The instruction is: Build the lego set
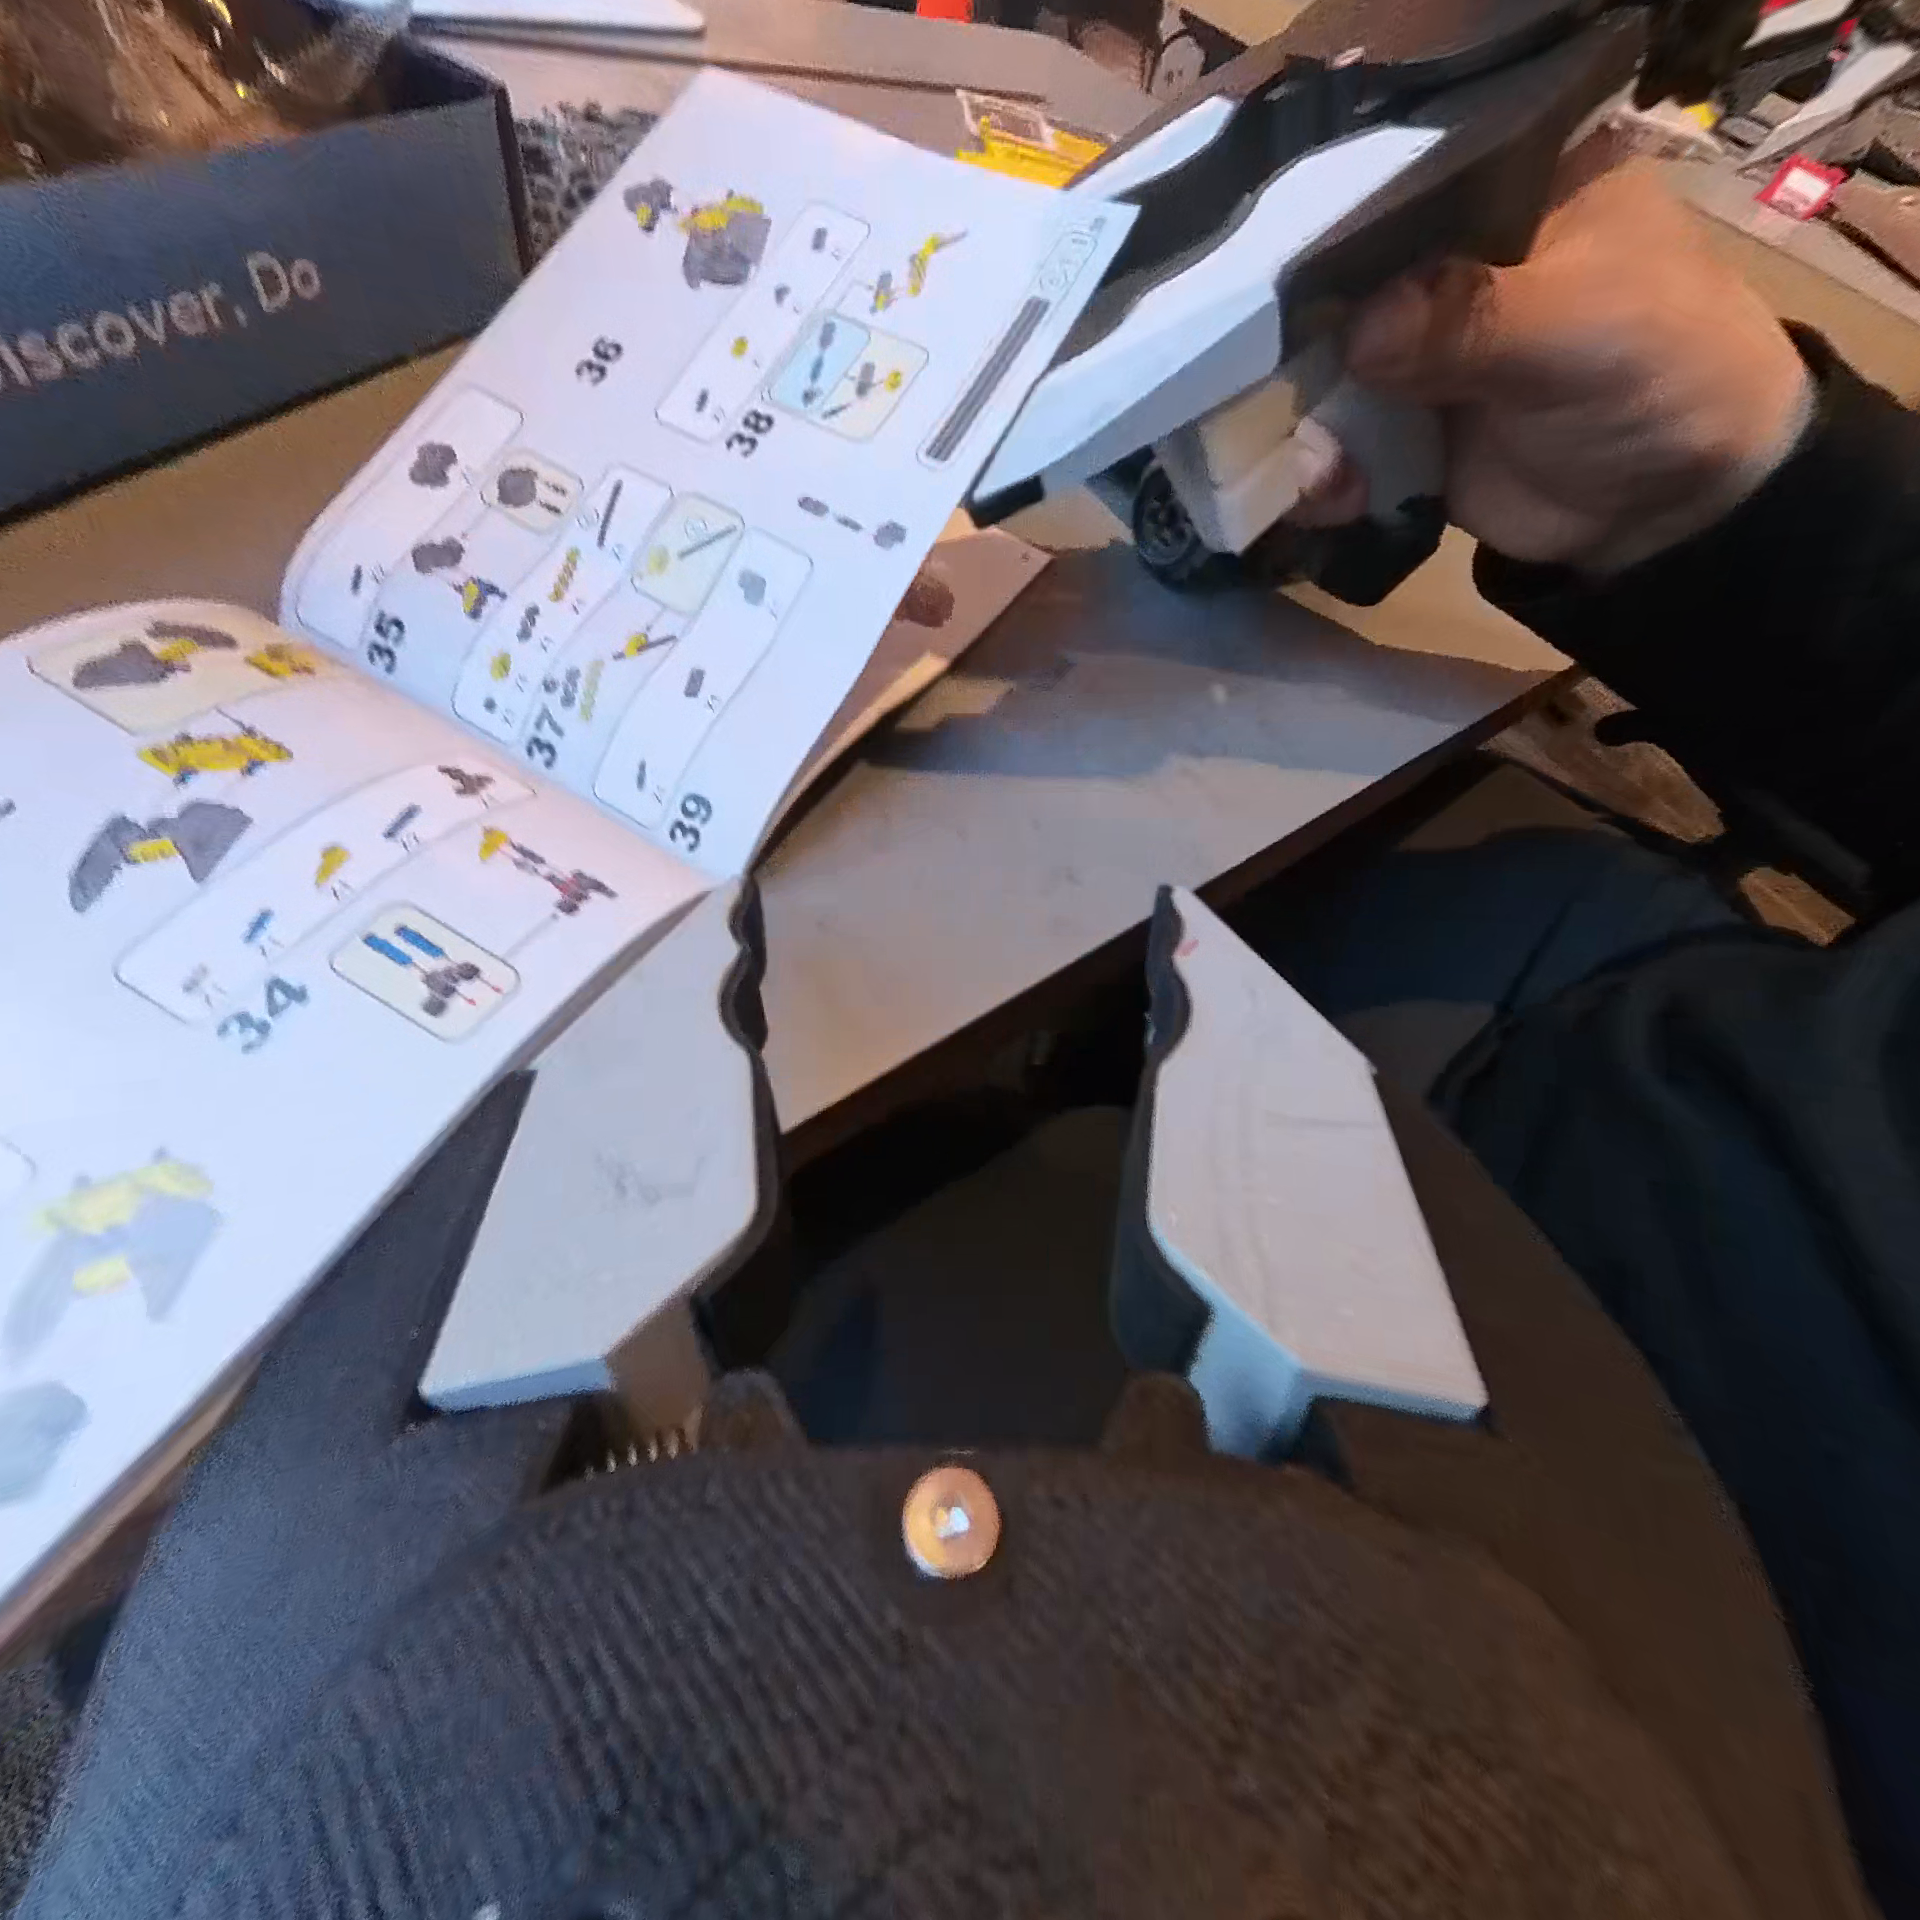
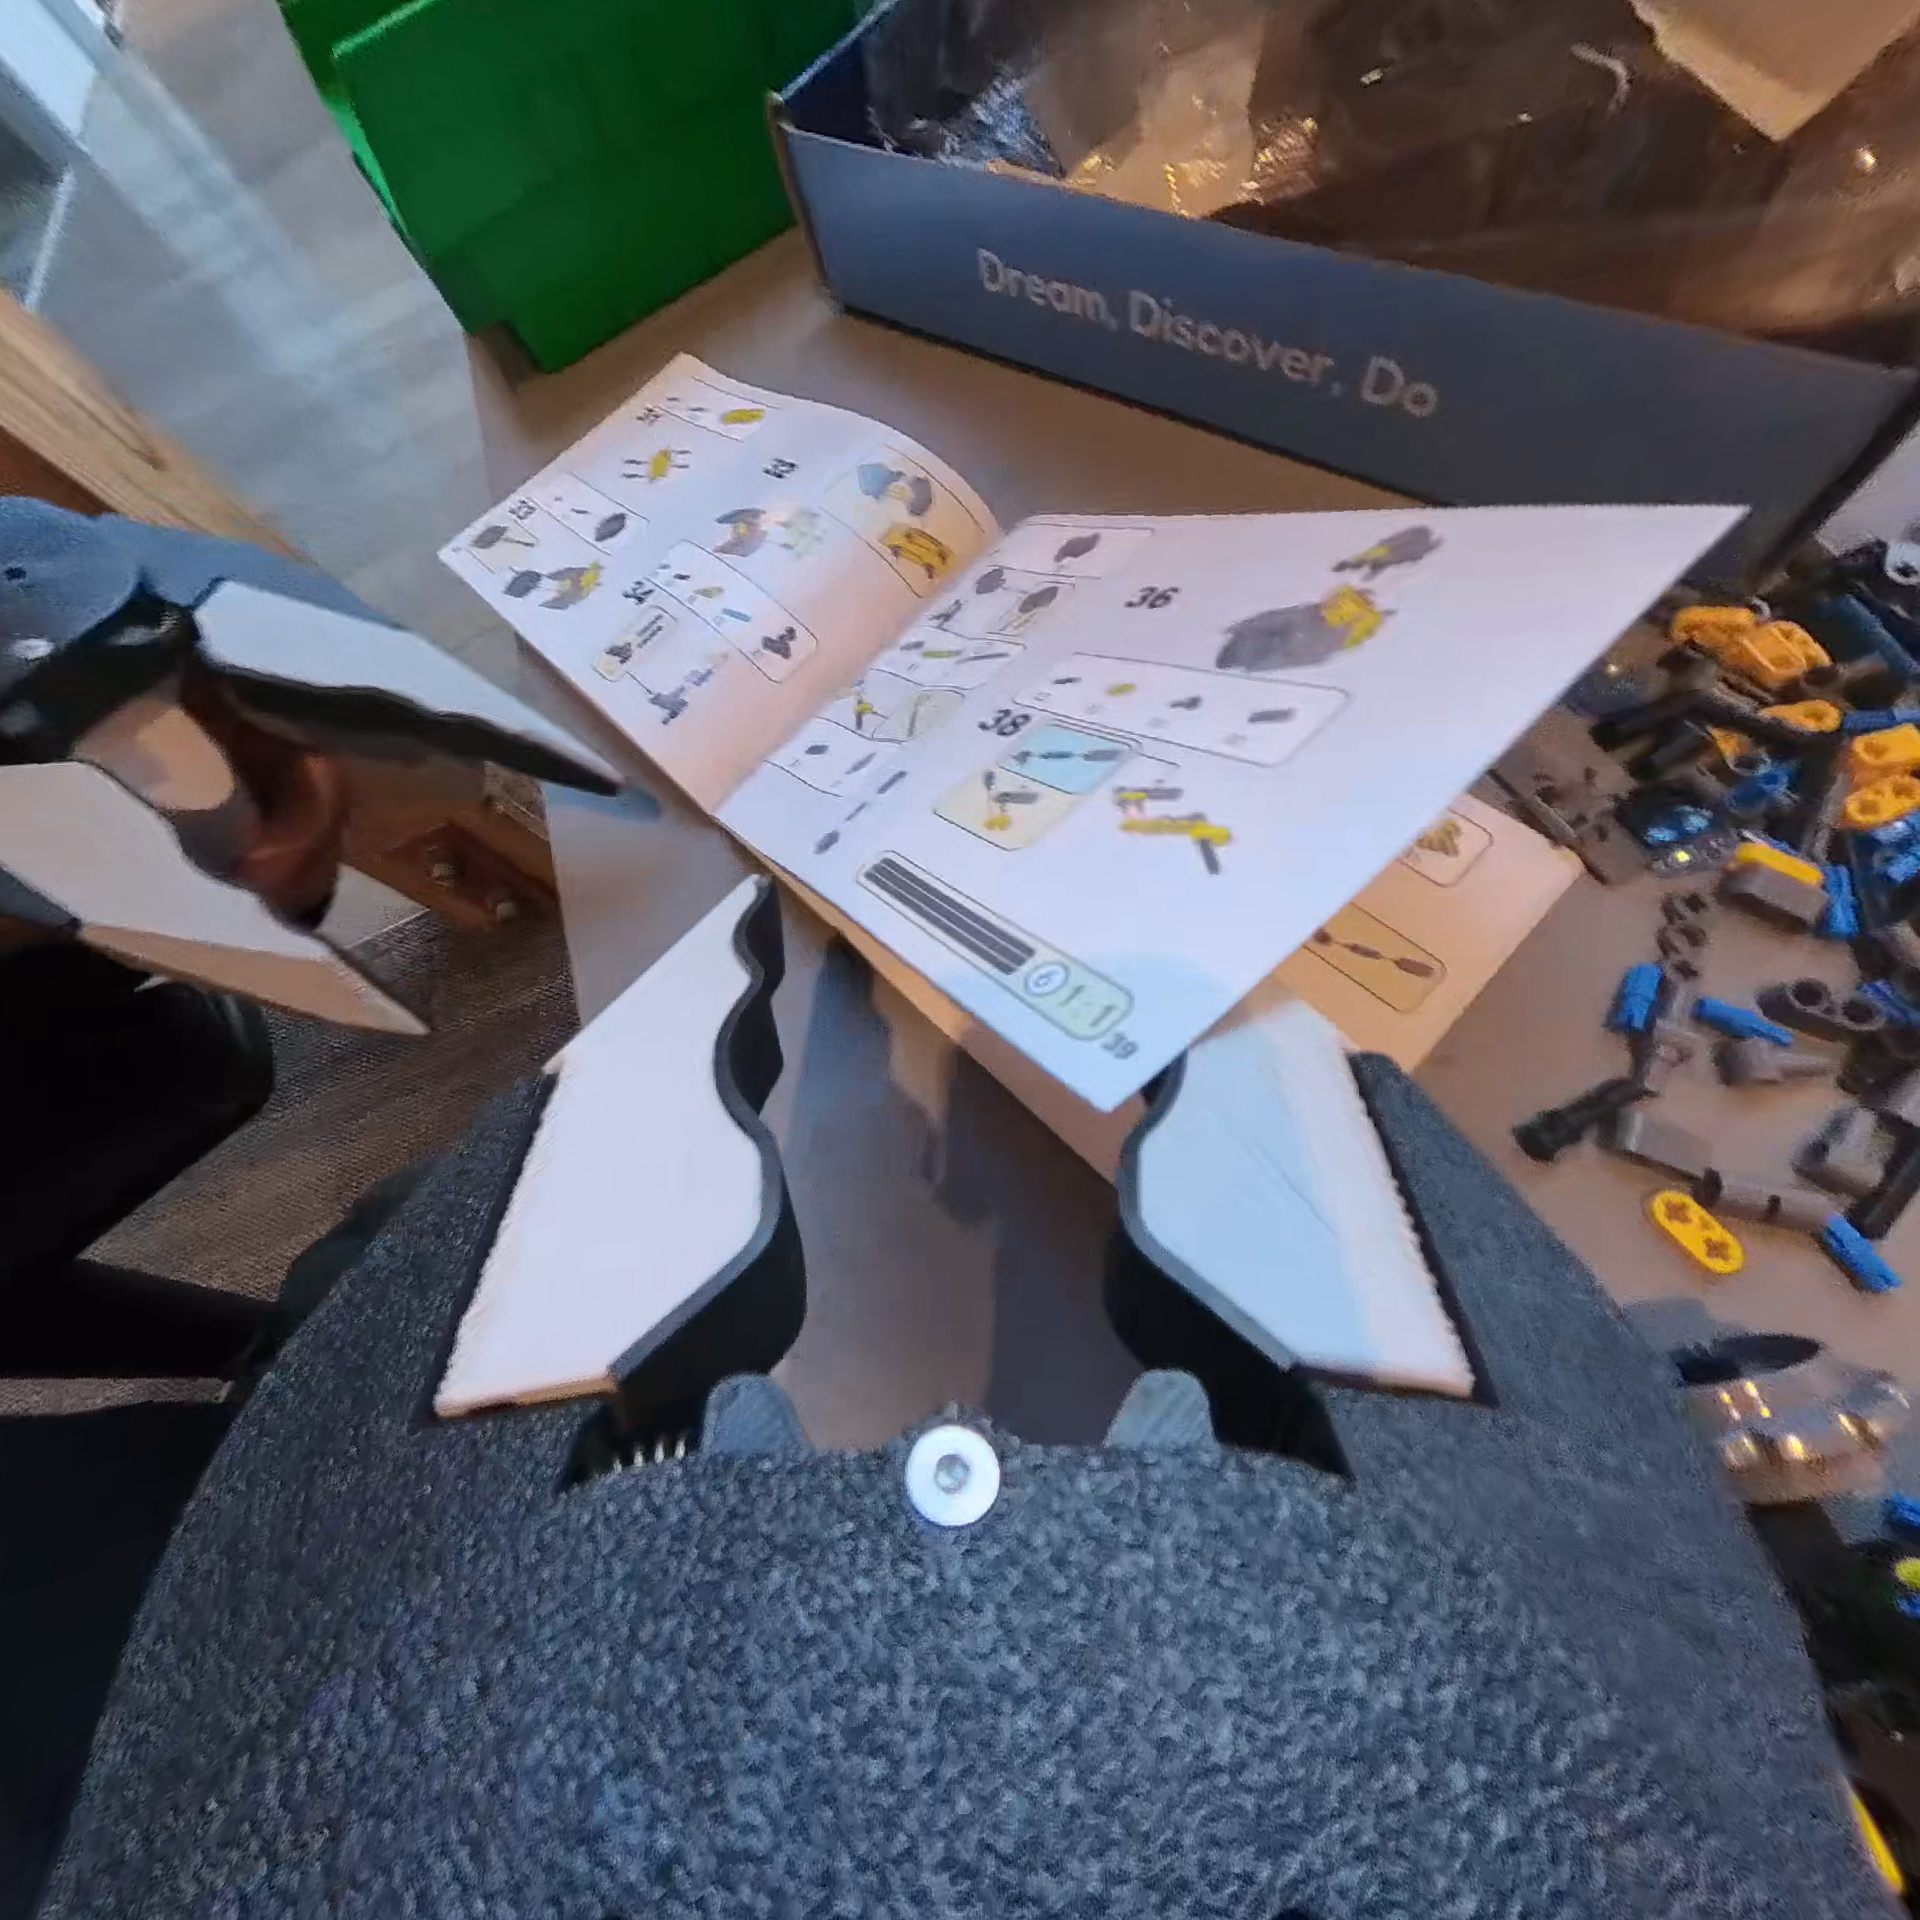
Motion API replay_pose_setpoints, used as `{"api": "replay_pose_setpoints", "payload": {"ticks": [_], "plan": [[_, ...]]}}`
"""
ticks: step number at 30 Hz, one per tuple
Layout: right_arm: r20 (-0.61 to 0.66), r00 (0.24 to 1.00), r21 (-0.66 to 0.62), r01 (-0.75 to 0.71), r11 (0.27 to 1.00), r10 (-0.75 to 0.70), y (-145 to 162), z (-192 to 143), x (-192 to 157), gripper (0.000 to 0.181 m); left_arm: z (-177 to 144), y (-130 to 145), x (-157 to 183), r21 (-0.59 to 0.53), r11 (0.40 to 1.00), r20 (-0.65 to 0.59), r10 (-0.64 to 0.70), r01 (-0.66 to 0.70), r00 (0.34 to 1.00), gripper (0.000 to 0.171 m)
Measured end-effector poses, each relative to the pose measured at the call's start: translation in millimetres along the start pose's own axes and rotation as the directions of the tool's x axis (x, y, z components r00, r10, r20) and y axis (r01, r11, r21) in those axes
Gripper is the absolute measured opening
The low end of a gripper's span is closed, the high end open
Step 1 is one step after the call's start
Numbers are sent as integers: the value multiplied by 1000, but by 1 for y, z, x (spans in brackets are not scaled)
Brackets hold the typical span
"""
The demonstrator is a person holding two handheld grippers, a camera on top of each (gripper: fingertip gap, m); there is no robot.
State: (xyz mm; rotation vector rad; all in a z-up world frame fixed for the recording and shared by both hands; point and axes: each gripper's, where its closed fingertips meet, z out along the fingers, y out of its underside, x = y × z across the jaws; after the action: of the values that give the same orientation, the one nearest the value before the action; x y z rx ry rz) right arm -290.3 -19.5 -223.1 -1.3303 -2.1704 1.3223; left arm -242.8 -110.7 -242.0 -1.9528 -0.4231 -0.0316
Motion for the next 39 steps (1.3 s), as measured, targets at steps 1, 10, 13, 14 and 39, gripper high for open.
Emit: {"api": "replay_pose_setpoints", "payload": {"ticks": [1,10,13,14,39], "plan": [[-7,1000,-3,-3,1000,3,2,-1,3,64,-1,2,3,-2,1000,5,-15,15,1000,73],[-72,997,-4,-13,1000,13,5,-8,17,51,6,1,33,70,997,9,-16,15,1000,62],[-73,997,9,-39,999,39,1,-11,23,51,9,0,38,76,996,9,35,-36,999,61],[-77,996,13,-41,999,42,0,-11,25,50,12,2,40,63,997,-3,37,-37,999,62],[-172,981,-10,86,996,-86,2,-6,17,12,18,17,37,18,1000,-25,14,-14,1000,62]]}}
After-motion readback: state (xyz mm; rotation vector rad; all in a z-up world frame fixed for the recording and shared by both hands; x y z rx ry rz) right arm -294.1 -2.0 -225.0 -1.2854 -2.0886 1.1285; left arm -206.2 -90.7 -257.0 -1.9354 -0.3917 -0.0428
